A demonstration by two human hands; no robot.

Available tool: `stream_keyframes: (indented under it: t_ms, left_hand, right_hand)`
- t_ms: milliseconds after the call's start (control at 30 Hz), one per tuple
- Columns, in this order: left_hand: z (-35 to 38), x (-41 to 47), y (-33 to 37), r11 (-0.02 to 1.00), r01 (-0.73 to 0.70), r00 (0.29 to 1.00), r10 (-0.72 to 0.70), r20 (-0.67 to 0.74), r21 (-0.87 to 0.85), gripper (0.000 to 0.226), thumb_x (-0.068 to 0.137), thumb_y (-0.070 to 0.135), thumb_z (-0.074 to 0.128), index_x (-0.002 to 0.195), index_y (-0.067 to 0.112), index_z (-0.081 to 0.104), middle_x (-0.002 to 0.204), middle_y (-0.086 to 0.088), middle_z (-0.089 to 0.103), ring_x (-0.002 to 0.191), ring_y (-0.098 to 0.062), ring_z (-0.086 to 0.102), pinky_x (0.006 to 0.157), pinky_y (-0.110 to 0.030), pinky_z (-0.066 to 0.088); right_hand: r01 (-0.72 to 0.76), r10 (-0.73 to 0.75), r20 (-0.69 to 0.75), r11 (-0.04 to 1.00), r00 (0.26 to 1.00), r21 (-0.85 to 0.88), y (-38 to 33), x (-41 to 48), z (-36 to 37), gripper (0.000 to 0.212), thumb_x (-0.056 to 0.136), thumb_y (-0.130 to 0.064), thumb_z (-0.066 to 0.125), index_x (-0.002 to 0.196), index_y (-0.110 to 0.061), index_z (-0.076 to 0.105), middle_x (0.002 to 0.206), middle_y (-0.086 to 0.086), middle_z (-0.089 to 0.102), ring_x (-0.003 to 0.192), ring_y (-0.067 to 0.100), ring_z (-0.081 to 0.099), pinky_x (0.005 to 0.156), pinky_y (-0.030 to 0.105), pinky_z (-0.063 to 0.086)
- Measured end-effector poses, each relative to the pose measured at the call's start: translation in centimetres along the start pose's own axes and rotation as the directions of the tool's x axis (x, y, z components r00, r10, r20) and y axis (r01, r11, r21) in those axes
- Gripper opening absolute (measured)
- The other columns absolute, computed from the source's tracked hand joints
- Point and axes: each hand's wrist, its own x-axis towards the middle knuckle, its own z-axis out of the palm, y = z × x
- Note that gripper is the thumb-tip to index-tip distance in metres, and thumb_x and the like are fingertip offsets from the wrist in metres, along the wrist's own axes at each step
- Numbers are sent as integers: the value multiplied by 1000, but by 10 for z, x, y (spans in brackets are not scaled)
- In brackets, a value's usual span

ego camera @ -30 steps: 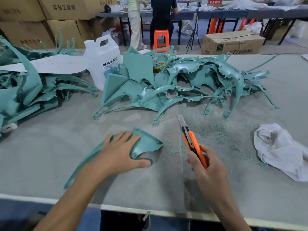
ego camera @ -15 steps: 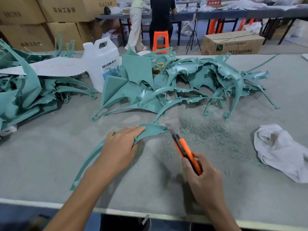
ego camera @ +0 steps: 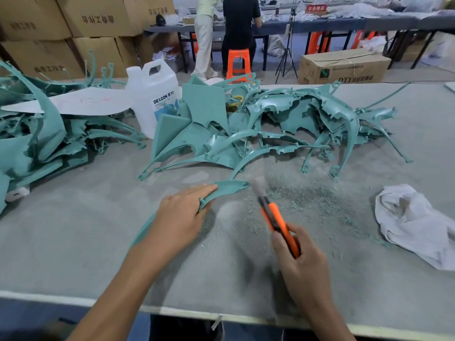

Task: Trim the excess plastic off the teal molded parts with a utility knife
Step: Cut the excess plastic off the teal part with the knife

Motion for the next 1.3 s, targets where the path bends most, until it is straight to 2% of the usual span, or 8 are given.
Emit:
stream_keyframes:
  t_ms: [100,233,467,633,767,900,1067,1300]
  left_hand:
    - [9,3,-2,990,111,986,-98,131,-91,35,106,39,40,138,51,45,143,15,51,134,-23,44,106,-50,38]
    - [11,5,-1,973,160,986,-151,64,-165,33,95,19,48,106,51,47,93,20,62,80,-7,58,62,-32,43]
    - [23,1,22,993,77,996,-80,-29,-92,40,95,13,47,113,49,50,64,15,50,70,-23,53,63,-34,36]
    - [22,0,25,997,72,997,-72,-10,-37,48,91,9,44,119,46,56,68,11,52,74,-28,53,62,-35,34]
    - [21,3,28,994,110,994,-110,4,-19,34,92,9,43,102,39,57,76,5,58,79,-33,55,64,-36,37]
    - [20,4,30,997,74,997,-74,5,-4,52,88,7,41,123,42,58,78,6,59,79,-31,58,64,-35,39]
    - [25,4,31,996,80,997,-80,-13,-28,52,88,7,43,122,43,58,68,12,52,73,-27,55,61,-34,39]
    - [27,3,29,993,96,993,-101,-65,-72,46,90,8,48,121,40,57,87,8,64,82,-23,58,65,-35,41]
  right_hand:
    - [-21,20,-77,1000,997,-11,1,5,-2,5,91,-54,56,96,-53,54,77,-23,63,63,-1,59,54,14,42]
    - [94,-93,48,995,994,-20,-7,-6,2,36,87,-67,45,112,-42,50,70,-13,63,55,5,60,51,20,44]
    - [171,-157,152,982,976,-79,-8,-8,2,36,90,-67,43,120,-48,47,57,-15,56,58,12,62,50,22,41]
    - [21,-26,-49,996,998,-92,0,-2,-1,30,92,-69,42,114,-49,46,72,-25,62,56,7,57,49,15,43]
    - [211,-201,73,957,977,-197,-8,-10,4,31,93,-56,49,118,-39,51,60,-12,58,71,12,62,46,18,34]
    - [1,-9,-47,987,999,-158,1,-2,2,33,90,-67,42,114,-45,44,59,-16,53,62,21,64,46,26,35]
    - [43,-45,-13,993,999,-114,0,-4,1,36,86,-77,38,112,-54,47,70,-18,62,65,10,61,51,15,40]
    - [-11,7,-56,998,998,-63,3,-2,0,31,86,-81,33,107,-62,44,77,-22,65,62,3,61,50,16,43]
